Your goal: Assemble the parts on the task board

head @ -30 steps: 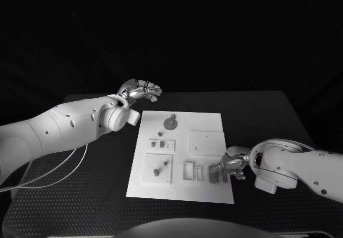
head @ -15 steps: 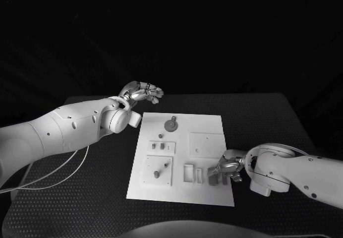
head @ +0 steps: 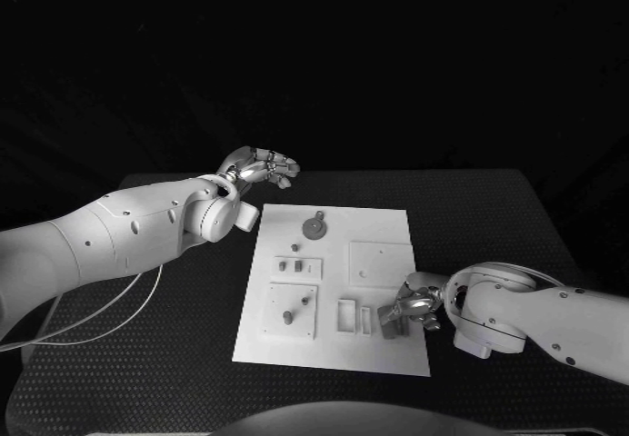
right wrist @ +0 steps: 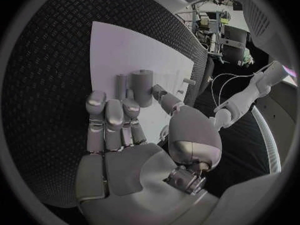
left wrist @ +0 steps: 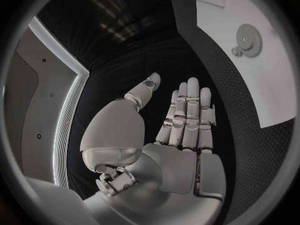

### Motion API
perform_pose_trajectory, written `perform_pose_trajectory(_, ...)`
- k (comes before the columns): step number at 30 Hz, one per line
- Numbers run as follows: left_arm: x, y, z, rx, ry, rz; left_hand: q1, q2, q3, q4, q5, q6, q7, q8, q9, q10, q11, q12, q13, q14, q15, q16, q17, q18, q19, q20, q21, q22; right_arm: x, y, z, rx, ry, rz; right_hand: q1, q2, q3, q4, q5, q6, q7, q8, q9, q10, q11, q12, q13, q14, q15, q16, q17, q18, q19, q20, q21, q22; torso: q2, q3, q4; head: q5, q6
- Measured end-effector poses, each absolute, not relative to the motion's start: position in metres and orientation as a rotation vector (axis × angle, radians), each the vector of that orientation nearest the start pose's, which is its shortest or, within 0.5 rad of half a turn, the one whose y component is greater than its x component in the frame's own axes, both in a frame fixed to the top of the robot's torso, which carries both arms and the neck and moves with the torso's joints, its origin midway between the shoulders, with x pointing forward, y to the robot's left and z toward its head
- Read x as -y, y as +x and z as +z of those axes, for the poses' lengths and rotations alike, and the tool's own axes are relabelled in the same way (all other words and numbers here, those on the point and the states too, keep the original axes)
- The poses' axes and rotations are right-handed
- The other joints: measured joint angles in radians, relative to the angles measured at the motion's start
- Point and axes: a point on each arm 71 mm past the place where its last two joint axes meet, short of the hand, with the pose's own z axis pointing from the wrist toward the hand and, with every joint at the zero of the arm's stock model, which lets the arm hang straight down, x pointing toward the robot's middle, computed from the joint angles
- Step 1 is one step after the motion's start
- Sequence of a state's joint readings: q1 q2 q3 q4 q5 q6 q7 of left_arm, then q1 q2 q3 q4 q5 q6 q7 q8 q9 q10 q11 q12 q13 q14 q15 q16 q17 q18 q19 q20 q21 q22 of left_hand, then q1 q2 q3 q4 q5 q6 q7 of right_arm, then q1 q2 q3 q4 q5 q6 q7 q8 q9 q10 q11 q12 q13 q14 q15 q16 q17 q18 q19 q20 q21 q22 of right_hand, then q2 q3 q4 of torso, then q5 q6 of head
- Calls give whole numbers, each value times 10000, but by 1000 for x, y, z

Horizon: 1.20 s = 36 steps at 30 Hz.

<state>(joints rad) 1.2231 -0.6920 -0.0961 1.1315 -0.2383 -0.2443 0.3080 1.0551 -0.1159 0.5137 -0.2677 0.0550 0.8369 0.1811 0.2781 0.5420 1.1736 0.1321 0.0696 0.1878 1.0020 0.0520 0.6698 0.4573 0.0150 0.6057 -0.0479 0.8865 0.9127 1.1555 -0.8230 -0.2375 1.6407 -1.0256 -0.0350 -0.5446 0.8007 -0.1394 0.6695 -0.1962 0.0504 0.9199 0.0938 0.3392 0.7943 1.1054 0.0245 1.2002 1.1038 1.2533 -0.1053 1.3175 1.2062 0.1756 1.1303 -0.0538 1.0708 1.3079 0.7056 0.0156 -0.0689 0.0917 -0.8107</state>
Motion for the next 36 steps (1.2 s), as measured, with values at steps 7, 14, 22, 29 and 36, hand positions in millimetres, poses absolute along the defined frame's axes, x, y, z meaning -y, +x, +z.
perform_pose_trajectory(7,-249,551,-209,-15292,-9209,-12364,0,0,0,0,0,1,1,0,-1,0,0,0,0,0,0,-6,5,0,0,0,0,-1,184,404,-299,-24517,2029,4259,0,0,45,-37,0,67,-10,3,28,68,-30,0,-1,95,15,88,85,-1,21,20,14,0,3,-10,-2,1,-12)
perform_pose_trajectory(14,-250,550,-209,-15294,-9223,-12340,0,0,0,0,0,2,2,0,-1,0,0,0,1,0,0,-38,10,1,0,0,0,7,183,403,-299,-24476,2512,4430,-213,-213,184,103,0,74,-14,2,27,68,-30,-48,-1,134,52,91,105,1,54,54,56,0,7,-4,-12,15,-4)
perform_pose_trajectory(22,-250,551,-209,-15306,-9234,-12326,1,0,0,0,0,3,3,0,-2,0,-1,0,-7,0,0,-38,14,0,0,0,0,6,184,399,-300,-24476,3260,4705,-375,-374,280,198,0,74,-14,-180,-16,67,-31,-87,-2,135,52,100,144,27,91,91,56,-20,11,1,-15,28,4)
perform_pose_trajectory(29,-250,551,-210,-15319,-9249,-12304,1,0,-26,26,0,3,3,0,-2,1,-1,0,-7,0,0,-38,23,0,0,0,0,15,180,393,-297,-24587,3649,5034,-437,-436,345,264,0,869,-127,-140,-2565,-261,-356,-88,-3,365,-108,100,166,352,110,108,57,-31,9,7,-29,58,-16)
perform_pose_trajectory(36,-250,551,-210,-15334,-9256,-12292,1,1,-26,26,0,4,3,0,-3,1,-1,0,-7,0,0,-38,22,0,0,0,0,15,175,395,-293,-24576,3906,5261,-476,-475,344,322,0,872,-124,-140,-2564,-261,-356,-88,-4,365,-107,100,165,365,110,108,95,-44,9,2,-22,59,-29)
